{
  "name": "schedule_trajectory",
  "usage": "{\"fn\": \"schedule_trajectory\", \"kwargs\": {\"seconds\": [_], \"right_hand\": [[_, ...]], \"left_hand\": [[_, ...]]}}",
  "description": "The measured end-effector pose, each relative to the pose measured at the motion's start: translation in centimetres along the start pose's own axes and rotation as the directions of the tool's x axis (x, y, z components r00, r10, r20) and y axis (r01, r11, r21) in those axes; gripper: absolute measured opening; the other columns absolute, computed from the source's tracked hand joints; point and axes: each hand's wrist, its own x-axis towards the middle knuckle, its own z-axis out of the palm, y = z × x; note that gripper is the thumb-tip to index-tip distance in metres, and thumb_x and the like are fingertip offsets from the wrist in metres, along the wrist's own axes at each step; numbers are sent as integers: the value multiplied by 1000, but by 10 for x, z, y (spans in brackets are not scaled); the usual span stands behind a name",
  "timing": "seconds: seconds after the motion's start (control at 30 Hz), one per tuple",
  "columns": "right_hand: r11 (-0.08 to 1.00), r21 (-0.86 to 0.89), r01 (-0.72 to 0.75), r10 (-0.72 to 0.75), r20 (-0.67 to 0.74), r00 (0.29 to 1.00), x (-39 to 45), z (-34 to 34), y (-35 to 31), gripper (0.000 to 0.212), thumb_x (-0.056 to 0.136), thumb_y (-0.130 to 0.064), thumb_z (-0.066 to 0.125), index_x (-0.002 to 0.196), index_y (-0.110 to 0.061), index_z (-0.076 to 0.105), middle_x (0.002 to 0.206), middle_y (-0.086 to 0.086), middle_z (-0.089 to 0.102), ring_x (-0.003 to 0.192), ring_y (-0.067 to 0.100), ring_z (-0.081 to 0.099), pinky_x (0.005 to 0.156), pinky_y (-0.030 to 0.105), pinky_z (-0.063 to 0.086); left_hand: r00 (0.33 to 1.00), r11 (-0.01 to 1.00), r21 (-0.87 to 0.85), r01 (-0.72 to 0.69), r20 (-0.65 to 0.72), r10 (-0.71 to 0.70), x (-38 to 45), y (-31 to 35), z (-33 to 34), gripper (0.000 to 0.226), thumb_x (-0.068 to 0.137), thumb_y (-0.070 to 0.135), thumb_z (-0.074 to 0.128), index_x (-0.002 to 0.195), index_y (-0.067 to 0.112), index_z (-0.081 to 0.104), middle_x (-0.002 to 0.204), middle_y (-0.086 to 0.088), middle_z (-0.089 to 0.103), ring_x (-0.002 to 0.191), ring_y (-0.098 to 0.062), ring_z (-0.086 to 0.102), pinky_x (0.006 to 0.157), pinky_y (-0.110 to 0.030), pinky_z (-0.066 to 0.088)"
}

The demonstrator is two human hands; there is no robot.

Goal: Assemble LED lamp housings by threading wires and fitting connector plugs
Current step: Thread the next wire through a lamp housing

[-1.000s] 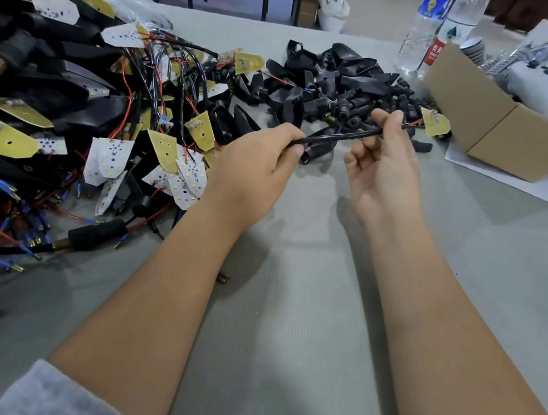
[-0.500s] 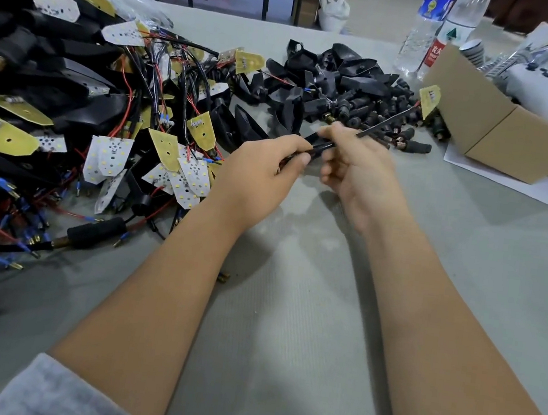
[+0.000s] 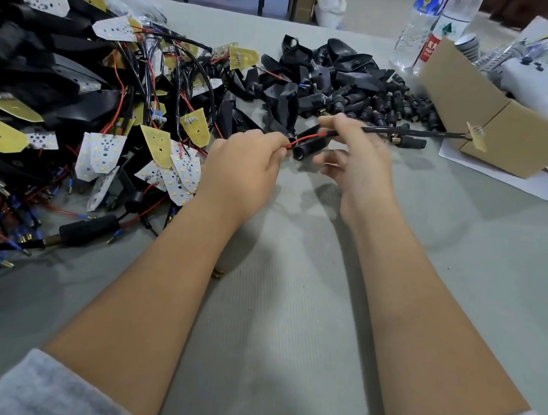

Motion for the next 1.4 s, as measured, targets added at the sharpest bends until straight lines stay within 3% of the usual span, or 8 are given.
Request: {"fn": "schedule_trajectory", "kwargs": {"seconds": [0.1, 0.27, 0.4, 0.6, 0.87, 1.07, 1.23, 1.4], "right_hand": [[960, -280, 26, -8, 65, 998, -2, 7, 5, 20, 92, -20, 57, 96, -25, 75, 80, -11, 70, 53, 8, 55, 50, 17, 43], [885, -457, 82, -36, 109, 993, -2, 11, 8, 27, 95, -28, 49, 111, -32, 71, 110, -14, 68, 102, 1, 56, 89, 21, 41], [849, -522, 82, -86, 16, 996, -2, 6, 12, 34, 95, -41, 47, 95, -16, 70, 73, -10, 66, 68, -9, 54, 69, 20, 42], [958, -288, 1, -40, -131, 991, -3, 7, 3, 38, 100, -37, 42, 88, -20, 74, 89, 10, 72, 83, 23, 67, 86, 43, 52], [998, -62, -5, 5, 2, 1000, -9, 9, 0, 43, 104, -30, 40, 87, -3, 68, 60, 7, 64, 47, 16, 57, 48, 23, 47], [999, -15, -35, 36, 70, 997, -9, 10, 0, 39, 103, -29, 44, 86, -6, 69, 62, 6, 62, 47, 15, 54, 49, 23, 46], [997, -77, 25, -13, 146, 989, -14, 10, 1, 7, 93, -11, 63, 92, -10, 70, 76, 5, 66, 60, 15, 58, 57, 24, 46], [994, -78, 72, -55, 203, 978, -15, 10, 2, 11, 90, 1, 63, 85, -8, 67, 74, 5, 68, 63, 13, 63, 64, 22, 52]], "left_hand": [[1000, 1000, 9, 5, 8, -5, -1, -1, 1, 28, 101, 25, 41, 116, 25, 65, 99, -3, 65, 99, -27, 57, 85, -41, 41], [999, 998, -57, -9, 50, 11, -3, 2, 0, 28, 96, 21, 46, 114, 25, 67, 102, -1, 67, 103, -24, 58, 87, -40, 44], [999, 989, -147, -30, 31, 35, -6, 5, -1, 25, 94, 22, 49, 108, 22, 69, 94, 3, 68, 93, -19, 59, 76, -36, 46], [1000, 963, -269, 22, 9, -20, -5, 4, 2, 18, 97, 32, 50, 103, 26, 66, 70, 12, 55, 68, -9, 50, 58, -28, 34], [1000, 931, -366, 6, -3, -7, -5, 0, 3, 22, 86, 34, 67, 107, 35, 59, 72, 21, 59, 70, 9, 53, 59, -12, 38], [999, 891, -453, -27, -47, 7, -5, 0, 4, 28, 83, 28, 71, 109, 36, 65, 90, 16, 67, 85, -1, 59, 78, -24, 49], [998, 885, -466, 18, -48, -45, -3, -2, 5, 24, 84, 26, 71, 106, 33, 67, 84, 15, 66, 76, 3, 57, 70, -17, 45], [995, 894, -445, 46, -62, -82, -3, -3, 5, 19, 82, 19, 69, 97, 30, 67, 67, 14, 58, 65, 4, 54, 59, -10, 40]]}}
